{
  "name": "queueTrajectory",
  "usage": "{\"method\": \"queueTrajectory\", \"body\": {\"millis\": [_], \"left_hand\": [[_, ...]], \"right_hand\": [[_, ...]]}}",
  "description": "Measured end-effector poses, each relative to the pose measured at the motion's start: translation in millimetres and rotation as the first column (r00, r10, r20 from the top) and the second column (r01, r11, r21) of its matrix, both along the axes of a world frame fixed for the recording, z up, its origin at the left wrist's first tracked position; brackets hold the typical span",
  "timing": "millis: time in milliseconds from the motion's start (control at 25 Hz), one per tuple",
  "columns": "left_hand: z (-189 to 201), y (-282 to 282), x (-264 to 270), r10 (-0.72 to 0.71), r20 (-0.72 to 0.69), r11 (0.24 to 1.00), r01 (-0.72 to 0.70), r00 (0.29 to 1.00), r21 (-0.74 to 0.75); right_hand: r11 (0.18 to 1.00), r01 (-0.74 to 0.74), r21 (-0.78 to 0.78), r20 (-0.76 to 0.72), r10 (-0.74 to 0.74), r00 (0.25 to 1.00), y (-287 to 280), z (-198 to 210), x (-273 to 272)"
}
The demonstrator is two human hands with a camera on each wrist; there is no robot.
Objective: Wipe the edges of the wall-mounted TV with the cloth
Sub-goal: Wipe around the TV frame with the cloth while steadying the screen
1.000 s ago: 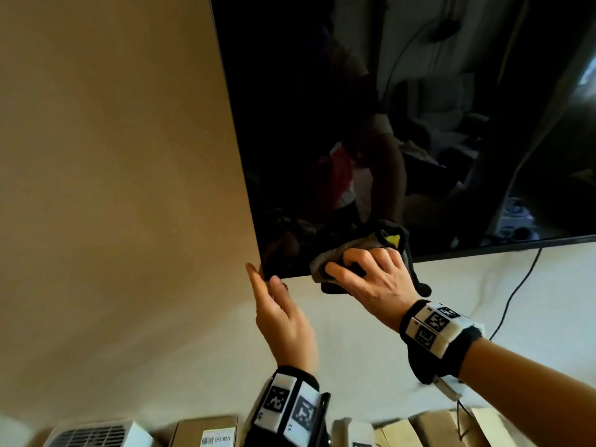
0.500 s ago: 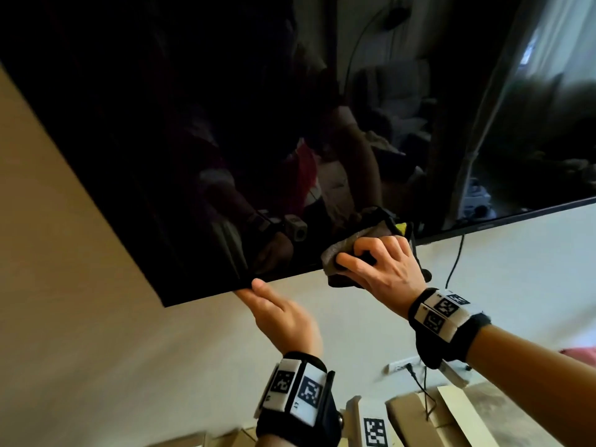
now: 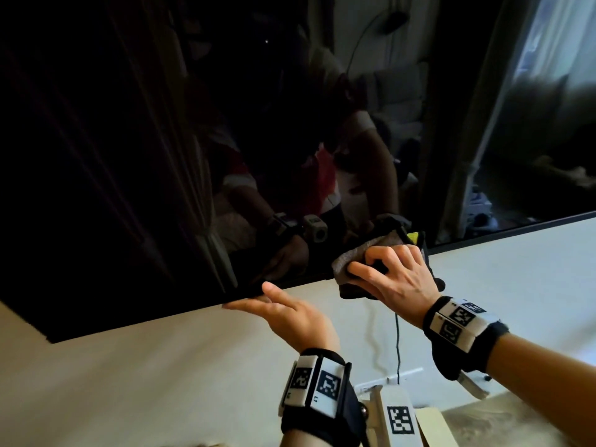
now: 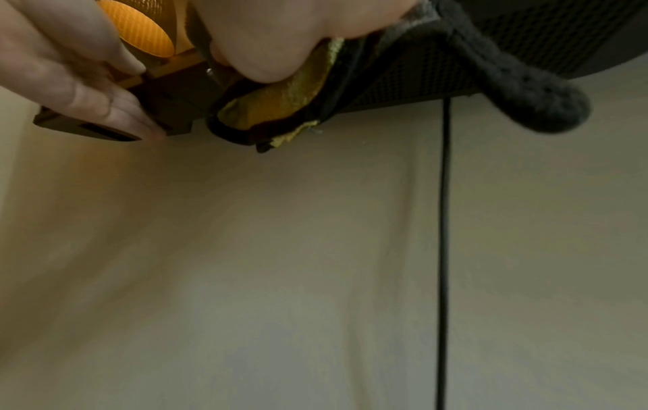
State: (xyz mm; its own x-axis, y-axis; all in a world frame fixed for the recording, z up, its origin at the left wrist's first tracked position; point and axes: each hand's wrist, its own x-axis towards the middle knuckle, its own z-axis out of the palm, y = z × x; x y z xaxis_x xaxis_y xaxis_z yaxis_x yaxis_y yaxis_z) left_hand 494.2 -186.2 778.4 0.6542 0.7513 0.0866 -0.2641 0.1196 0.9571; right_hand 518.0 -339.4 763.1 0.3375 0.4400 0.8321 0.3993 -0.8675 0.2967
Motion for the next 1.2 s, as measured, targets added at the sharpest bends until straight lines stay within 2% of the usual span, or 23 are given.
{"method": "queueTrajectory", "body": {"millis": [400, 560, 680, 840, 1040, 1200], "left_hand": [[-16, -87, 7, -0.003, 0.052, 0.997, -0.001, 0.999, 0.073], [-18, -134, 9, -0.021, -0.014, 0.999, 0.022, 1.000, 0.030], [-16, -180, 11, -0.001, -0.061, 1.000, 0.001, 0.998, 0.007], [-11, -256, 13, 0.053, -0.007, 0.989, -0.051, 0.999, 0.138], [-10, -347, 11, -0.015, 0.002, 0.988, 0.015, 1.000, 0.155], [-13, -387, 12, -0.052, -0.018, 0.984, 0.054, 0.998, 0.168]], "right_hand": [[0.999, 0.033, -0.024, -0.018, -0.034, 0.999, -96, 2, 1], [0.998, 0.051, -0.043, -0.018, -0.052, 0.999, -148, -1, 3], [0.999, 0.038, -0.039, -0.015, -0.039, 0.999, -201, -1, 8], [0.998, 0.050, -0.042, -0.041, -0.052, 0.998, -284, -3, 11], [0.997, 0.071, -0.038, -0.035, -0.072, 0.997, -368, -4, 13], [0.997, 0.073, -0.018, 0.013, -0.072, 0.997, -411, -8, 17]]}}
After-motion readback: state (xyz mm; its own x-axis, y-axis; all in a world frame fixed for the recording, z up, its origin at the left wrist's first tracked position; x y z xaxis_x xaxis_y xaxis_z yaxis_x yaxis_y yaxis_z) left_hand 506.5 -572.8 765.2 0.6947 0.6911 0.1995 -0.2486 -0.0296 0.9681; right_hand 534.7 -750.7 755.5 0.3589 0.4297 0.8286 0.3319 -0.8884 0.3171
